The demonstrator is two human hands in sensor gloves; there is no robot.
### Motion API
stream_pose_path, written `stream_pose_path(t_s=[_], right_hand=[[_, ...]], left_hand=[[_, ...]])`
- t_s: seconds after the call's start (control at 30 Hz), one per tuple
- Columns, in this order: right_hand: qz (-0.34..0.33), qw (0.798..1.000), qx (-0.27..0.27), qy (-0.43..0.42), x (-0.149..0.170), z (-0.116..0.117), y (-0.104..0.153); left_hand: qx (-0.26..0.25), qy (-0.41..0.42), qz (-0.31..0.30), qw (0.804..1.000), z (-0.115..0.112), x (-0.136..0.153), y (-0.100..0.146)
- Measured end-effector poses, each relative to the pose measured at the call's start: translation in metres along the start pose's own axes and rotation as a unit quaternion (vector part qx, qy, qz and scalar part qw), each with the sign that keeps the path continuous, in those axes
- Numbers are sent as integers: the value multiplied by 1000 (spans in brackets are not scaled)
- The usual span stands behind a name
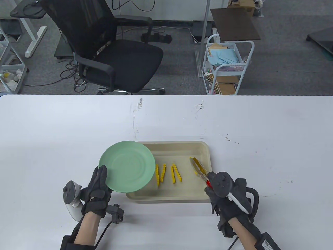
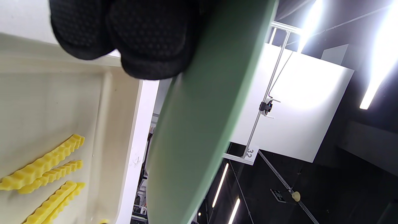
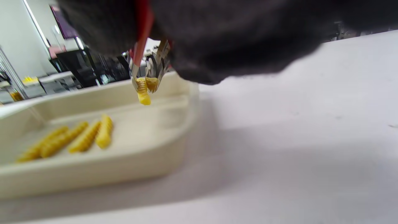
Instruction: Hold plate and receive fries gripped by tongs from baking tray
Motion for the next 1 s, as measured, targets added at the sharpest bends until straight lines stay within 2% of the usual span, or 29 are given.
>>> stream_pose_path(t_s=[0.2, 0.33, 0.53, 0.77, 1.0], right_hand=[[-62, 996, 54, -33, -36, -44, 21], [-108, 992, 45, -54, -68, -56, 31], [-152, 987, 21, -54, -113, -48, 34], [-171, 981, 58, 73, -159, -28, 31], [-176, 975, 56, 126, -174, -14, 27]], left_hand=[[5, -4, 6, 1000, -2, 1, 0], [9, -7, 8, 1000, -3, 2, 0], [13, -8, 12, 1000, -4, 3, 0], [20, -7, 15, 1000, -6, 4, -1], [21, -6, 12, 1000, -7, 3, -1]])
Point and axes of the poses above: the tracker on the back of each hand, its own x axis roughly to the little-finger side, its own y axis roughly from the fingertips to the wrist, z = x × y, the point moved 4 cm from there along -y, roughly from the wrist to the fingertips, and after that the axes turned 2 degrees about -y, right-handed, at the moved point
